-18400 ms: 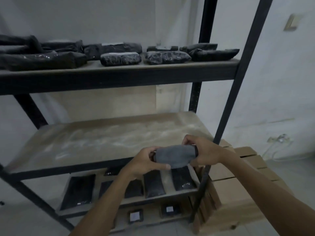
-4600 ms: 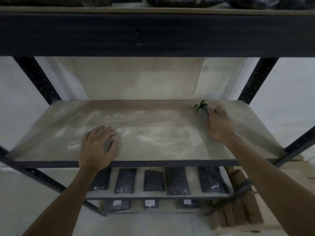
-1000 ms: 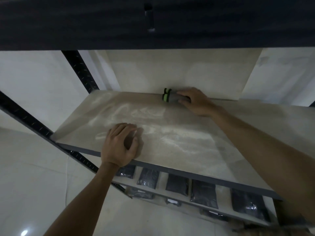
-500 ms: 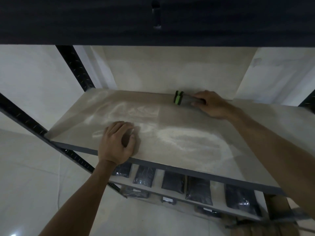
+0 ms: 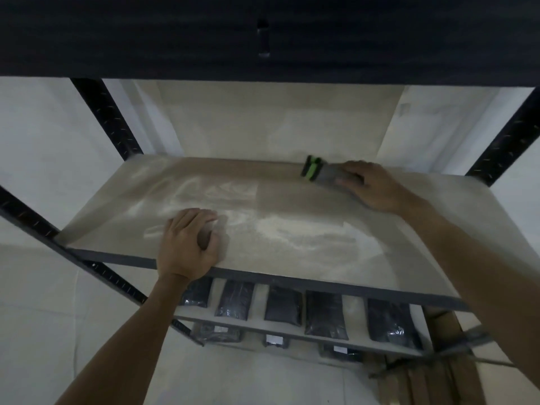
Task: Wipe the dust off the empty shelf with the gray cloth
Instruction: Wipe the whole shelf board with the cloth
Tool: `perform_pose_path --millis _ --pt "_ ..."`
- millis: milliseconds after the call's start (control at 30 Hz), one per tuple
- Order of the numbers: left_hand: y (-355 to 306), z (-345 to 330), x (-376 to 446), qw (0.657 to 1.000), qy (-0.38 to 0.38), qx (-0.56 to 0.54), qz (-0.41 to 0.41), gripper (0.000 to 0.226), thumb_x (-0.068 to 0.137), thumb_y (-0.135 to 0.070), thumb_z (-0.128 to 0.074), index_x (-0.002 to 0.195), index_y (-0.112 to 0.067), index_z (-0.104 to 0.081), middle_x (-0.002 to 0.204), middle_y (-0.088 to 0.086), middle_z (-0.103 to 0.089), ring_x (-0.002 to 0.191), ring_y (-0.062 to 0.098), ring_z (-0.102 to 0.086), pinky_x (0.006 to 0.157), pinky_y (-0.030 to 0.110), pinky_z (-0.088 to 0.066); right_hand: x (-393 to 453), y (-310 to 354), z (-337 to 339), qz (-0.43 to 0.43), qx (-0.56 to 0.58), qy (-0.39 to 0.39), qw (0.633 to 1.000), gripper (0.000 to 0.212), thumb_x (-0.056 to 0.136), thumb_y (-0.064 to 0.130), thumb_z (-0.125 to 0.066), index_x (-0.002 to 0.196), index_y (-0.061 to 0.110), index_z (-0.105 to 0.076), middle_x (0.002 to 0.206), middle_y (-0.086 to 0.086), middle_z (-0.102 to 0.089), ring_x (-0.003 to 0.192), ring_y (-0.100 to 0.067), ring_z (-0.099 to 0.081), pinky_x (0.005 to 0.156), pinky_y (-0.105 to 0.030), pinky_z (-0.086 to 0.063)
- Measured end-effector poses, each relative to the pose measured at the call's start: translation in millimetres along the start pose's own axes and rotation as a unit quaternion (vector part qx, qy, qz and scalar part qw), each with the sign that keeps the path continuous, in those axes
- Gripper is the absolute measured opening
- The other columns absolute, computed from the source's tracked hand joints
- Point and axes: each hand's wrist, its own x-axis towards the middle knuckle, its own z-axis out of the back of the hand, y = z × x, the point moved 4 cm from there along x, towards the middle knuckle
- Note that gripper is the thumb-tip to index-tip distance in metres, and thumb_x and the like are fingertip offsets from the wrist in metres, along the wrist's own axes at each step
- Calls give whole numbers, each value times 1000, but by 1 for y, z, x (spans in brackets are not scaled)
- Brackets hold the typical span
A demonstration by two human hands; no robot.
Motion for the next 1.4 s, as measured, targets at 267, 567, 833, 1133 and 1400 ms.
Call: perform_pose_path --millis 267,567,833,1133,1400 --pt "-2 3 1 1000 2 13 -19 35 86 -34 -52 107 -13 -70 110 4 -71 105 27 -61 91 41 -45 -28 -20 -20 -13 -73 -2 997 41 102 34 -44 132 11 -61 112 -16 -68 96 -31 -60 83 -35 -42" --pt "-2 3 0 1000 -2 12 -28 36 86 -34 -51 107 -12 -71 108 5 -71 105 28 -60 88 40 -41 -70 38 -24 18 -1 12 1000 20 103 35 -51 103 21 -64 88 6 -61 76 -13 -57 70 -37 -48" --pt "-2 3 -1 999 2 11 -30 35 86 -34 -50 104 -12 -71 104 6 -71 101 29 -62 88 43 -46 -97 -34 -2 -179 -150 -107 966 54 102 46 -29 133 12 -58 104 -19 -67 90 -38 -62 81 -46 -51" --pt "-5 5 -4 999 -18 1 -37 34 84 -31 -50 100 -11 -72 102 8 -72 100 34 -63 91 45 -46 -128 94 -63 -99 -75 -86 989 38 100 24 -49 131 7 -60 100 -18 -63 90 -32 -57 73 -29 -32" --pt "-5 6 -2 999 -15 -9 -29 35 84 -32 -49 100 -11 -72 101 7 -72 99 31 -62 92 44 -44 -119 0 0 -282 -152 -132 938 45 105 31 -40 141 7 -52 130 -21 -54 114 -40 -52 98 -43 -41"
